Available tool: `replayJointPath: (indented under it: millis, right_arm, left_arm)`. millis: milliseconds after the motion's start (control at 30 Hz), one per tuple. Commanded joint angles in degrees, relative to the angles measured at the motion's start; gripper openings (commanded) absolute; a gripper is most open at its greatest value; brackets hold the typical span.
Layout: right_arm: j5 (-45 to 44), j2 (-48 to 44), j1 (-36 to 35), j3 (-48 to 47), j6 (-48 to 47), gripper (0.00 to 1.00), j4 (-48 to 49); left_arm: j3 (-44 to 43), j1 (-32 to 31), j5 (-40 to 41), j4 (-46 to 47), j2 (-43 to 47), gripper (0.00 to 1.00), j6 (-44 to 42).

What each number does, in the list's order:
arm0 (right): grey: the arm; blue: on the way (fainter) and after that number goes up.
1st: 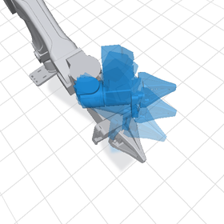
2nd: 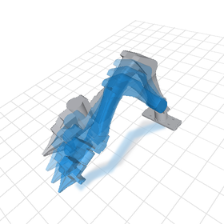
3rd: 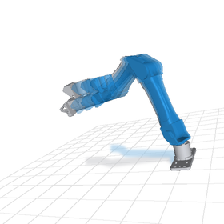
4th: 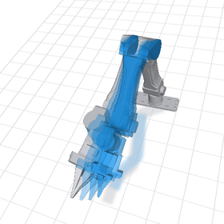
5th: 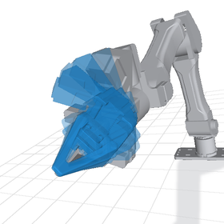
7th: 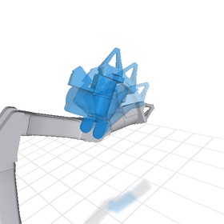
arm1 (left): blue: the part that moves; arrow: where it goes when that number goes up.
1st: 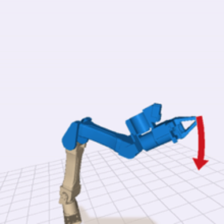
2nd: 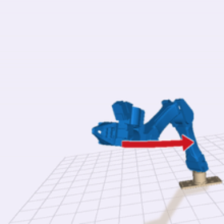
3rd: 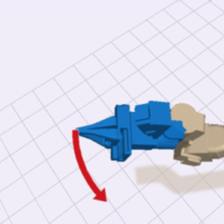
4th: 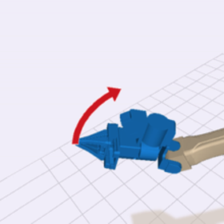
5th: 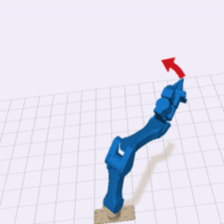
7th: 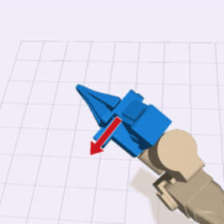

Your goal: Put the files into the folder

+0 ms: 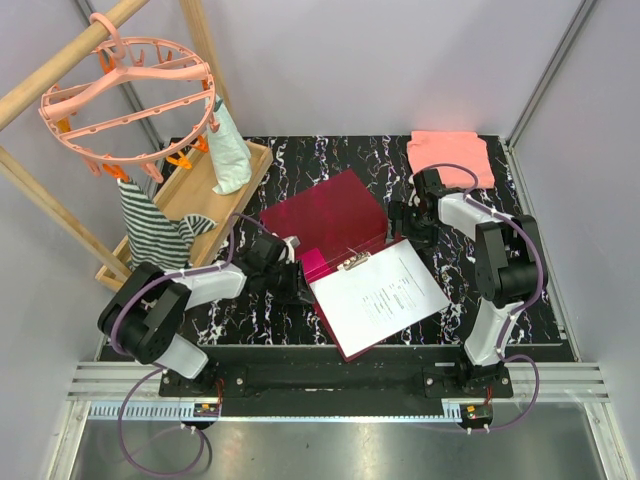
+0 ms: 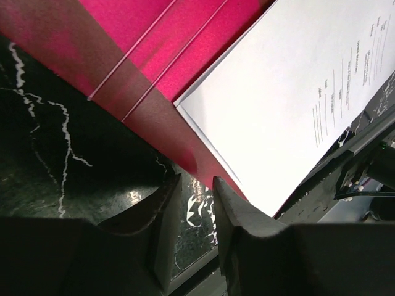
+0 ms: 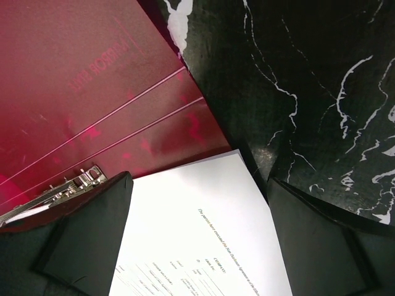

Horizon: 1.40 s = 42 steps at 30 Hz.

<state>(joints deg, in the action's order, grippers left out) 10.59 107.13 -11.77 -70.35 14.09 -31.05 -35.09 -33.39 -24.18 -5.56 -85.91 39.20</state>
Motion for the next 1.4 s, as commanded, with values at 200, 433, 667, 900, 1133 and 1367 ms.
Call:
replayJointPath:
  millis: [200, 433, 667, 900, 1133, 1367]
  right_arm:
    - [6.11, 1.24, -1.59, -2.86, 0.41, 1.00, 2.75]
    - [2.78, 0.36, -1.94, -3.66, 0.59, 1.00, 2.66]
    - [-16.53, -5.26, -1.85, -3.75, 2.87, 1.00, -2.43]
    - [-18.24, -16.59, -0.89, 3.53, 14.37, 1.00, -12.00]
    - [-10.77, -25.55, -0.97, 15.75, 25.81, 1.00, -17.56]
    - [-11.65, -36.64, -1.06, 27.80, 34.16, 1.00, -12.29]
  left_arm:
    - [0.64, -1.68, 0.10, 2.22, -2.16, 0.29, 0.70]
    - [0.55, -1.77, 0.54, 1.44, -0.41, 0.29, 0.79]
    - [-1.38, -1.77, 4.05, -5.15, 7.66, 0.38, -1.40]
    - [-6.47, -0.46, 7.66, -13.41, 14.63, 0.57, -4.83]
    - [-13.68, 2.71, 5.82, -13.16, 11.56, 0.59, -6.95]
    - [-15.88, 2.71, 3.09, -7.63, 5.67, 0.58, -5.10]
